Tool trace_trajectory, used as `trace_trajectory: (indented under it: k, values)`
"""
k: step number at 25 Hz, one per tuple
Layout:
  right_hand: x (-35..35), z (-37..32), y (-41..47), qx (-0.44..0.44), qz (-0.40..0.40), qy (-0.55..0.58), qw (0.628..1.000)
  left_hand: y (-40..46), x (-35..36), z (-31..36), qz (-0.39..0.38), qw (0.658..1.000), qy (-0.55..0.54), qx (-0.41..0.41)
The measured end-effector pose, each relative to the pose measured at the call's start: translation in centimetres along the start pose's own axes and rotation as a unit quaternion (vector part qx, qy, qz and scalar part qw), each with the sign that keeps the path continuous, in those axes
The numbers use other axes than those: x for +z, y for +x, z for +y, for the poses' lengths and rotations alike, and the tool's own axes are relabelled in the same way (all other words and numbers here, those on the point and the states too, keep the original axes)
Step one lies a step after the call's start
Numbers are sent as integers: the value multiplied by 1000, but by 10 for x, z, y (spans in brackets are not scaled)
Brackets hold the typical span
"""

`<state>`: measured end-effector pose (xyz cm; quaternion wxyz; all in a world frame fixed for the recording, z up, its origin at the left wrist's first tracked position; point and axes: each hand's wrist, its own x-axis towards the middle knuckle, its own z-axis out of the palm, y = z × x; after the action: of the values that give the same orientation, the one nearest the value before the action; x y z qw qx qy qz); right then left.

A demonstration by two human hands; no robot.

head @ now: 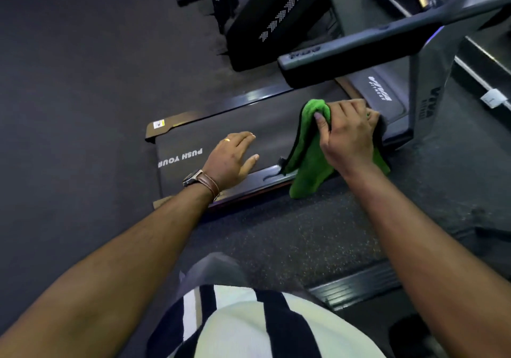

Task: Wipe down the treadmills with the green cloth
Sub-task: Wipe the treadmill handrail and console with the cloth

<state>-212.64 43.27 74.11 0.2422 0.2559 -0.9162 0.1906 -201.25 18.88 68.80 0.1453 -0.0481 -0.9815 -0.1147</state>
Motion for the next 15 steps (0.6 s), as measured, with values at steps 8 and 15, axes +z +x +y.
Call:
trace_trajectory:
  k: [8,15]
  values:
    - [86,7,159,-3,90,-9,996,217,29,-137,68,987,-74,127]
    - [185,-18,228,262,125,-97,952,412,72,-223,-6,937,-193,292]
